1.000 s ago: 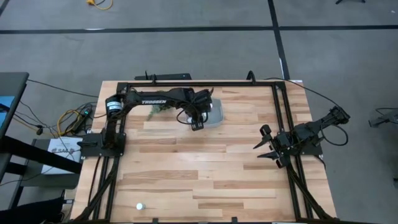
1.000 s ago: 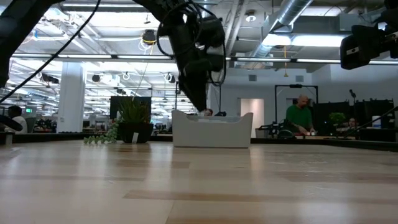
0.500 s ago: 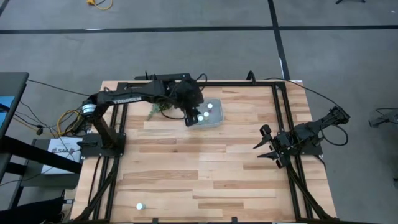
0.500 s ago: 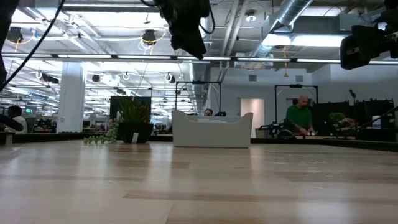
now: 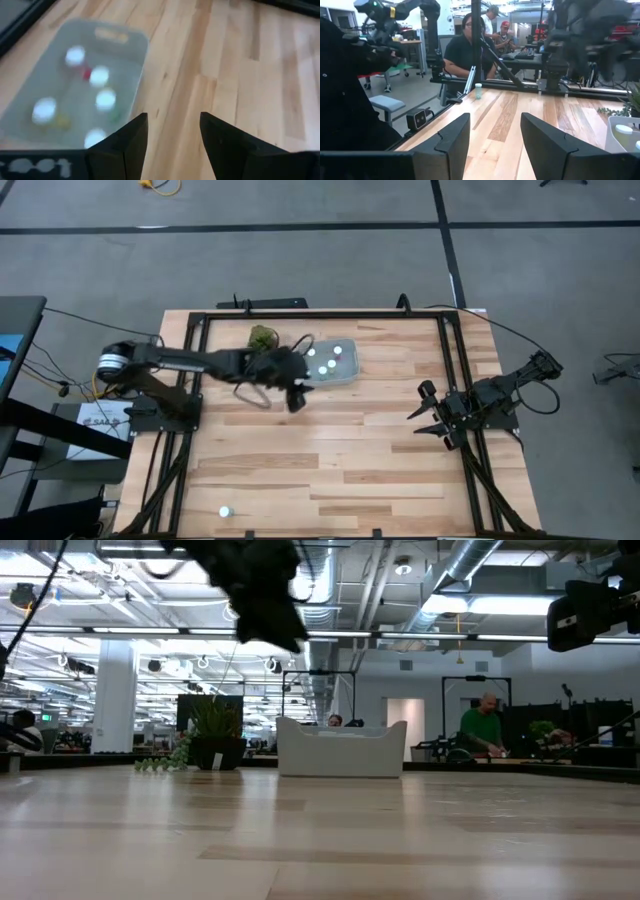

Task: Pick and place pill bottles into a basket
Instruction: Put the blue pill bottle into the bin

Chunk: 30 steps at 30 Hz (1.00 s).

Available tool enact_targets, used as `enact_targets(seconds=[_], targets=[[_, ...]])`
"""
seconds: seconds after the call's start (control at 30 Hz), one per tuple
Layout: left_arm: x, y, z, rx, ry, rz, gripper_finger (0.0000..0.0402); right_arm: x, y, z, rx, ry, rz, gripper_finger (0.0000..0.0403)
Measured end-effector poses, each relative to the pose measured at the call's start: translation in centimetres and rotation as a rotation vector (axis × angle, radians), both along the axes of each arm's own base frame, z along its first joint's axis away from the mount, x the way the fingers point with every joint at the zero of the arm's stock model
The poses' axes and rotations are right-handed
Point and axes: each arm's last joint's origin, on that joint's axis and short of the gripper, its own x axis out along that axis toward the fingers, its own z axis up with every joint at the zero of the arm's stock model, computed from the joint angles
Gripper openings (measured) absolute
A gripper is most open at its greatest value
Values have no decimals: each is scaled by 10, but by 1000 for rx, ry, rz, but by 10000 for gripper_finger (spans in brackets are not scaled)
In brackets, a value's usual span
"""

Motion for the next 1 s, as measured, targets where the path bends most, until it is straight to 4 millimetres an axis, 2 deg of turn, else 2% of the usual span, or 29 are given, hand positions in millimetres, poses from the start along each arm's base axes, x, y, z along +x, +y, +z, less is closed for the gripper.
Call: enact_targets(seconds=[0.13,0.3,0.47,0.6,0.83,1.0], targets=[[-27,-33,-8,-18,-20,64,169,0,0,0,0,0,0,168],[-58,-75,-8,-47,-72,123,169,0,0,0,0,1,0,168],[-80,-103,-12,-95,-8,164,169,0,0,0,0,0,0,168],[-87,-119,-15,-80,-15,163,169,0,0,0,0,0,0,168],[-89,-132,-5,109,-185,209,169,0,0,0,0,0,0,168],[-89,-140,-1,106,-226,172,169,0,0,0,0,0,0,168]])
